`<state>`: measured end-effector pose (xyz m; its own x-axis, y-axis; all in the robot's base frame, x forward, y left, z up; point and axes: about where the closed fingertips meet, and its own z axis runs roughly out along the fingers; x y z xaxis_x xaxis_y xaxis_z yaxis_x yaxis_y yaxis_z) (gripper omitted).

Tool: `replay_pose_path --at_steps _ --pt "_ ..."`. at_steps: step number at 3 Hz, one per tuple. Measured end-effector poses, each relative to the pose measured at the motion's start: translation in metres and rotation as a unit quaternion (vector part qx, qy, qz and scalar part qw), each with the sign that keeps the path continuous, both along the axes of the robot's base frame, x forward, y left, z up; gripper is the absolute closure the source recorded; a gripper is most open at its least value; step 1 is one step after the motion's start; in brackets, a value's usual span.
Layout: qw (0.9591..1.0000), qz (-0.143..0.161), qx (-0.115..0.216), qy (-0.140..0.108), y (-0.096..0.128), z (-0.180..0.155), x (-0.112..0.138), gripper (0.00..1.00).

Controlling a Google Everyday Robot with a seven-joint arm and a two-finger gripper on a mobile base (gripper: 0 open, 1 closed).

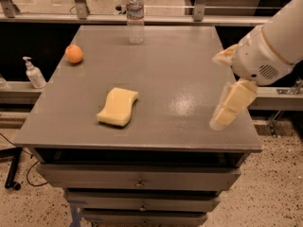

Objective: Pick sponge

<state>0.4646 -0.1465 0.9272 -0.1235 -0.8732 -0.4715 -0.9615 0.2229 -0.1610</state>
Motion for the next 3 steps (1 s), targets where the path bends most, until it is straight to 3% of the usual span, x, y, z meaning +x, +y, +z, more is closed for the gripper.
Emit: replay_pose_path --at_steps 1,2,3 --pt "0.9963 0.037 0.078 0.003 0.048 -0.029 0.015 0.00" --pt "0.9871 0.070 0.144 -0.009 0.100 -0.039 0.033 0.00" --pt "0.9787 0.087 0.185 -0.017 0.141 -0.035 0.040 0.00"
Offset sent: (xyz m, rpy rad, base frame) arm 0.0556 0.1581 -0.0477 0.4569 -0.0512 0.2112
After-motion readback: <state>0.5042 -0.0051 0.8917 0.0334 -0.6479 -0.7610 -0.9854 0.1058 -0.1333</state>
